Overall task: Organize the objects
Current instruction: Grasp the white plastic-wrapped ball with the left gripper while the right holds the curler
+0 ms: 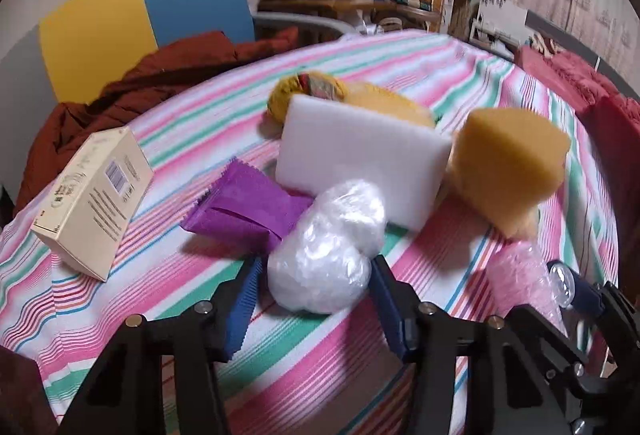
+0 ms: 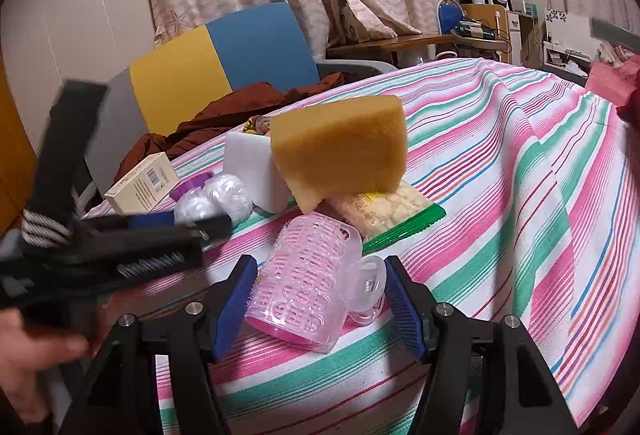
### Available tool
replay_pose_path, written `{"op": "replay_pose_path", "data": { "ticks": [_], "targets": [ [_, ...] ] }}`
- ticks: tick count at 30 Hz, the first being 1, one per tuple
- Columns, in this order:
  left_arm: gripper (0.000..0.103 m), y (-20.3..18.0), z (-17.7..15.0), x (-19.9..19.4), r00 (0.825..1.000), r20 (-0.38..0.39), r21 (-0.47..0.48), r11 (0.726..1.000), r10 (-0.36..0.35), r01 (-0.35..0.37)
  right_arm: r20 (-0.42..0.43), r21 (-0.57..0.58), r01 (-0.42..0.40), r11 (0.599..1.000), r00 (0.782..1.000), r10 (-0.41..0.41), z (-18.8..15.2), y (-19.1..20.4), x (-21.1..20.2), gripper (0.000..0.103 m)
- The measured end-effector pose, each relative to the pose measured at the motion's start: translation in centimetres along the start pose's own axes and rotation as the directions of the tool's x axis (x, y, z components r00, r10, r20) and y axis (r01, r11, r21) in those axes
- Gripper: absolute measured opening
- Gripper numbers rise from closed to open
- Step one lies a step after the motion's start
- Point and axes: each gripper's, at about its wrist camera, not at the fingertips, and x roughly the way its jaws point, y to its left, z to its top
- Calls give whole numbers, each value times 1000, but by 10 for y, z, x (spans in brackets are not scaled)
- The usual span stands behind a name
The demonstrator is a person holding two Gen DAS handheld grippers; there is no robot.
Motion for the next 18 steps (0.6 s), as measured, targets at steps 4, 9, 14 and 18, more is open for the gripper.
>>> {"op": "replay_pose_path", "data": {
  "ticks": [4,9,14,18],
  "targets": [
    [25,10,-6,-5,999,24,-42,999,-21,22,1,3,-3,1000,1000,3,0,-1,0,65],
    [23,11,-14,-11,999,44,-46,999,6,-4,2,2,-3,1000,1000,3,0,-1,0,65],
    [30,6,-17,-19,999,32,-76,996,-33,35,2,3,-4,1000,1000,4,0,-1,-1,65],
    [51,10,-11,-30,990,93,-163,980,-102,117,3,3,-4,1000,1000,4,-1,0,-1,65]
  ]
}}
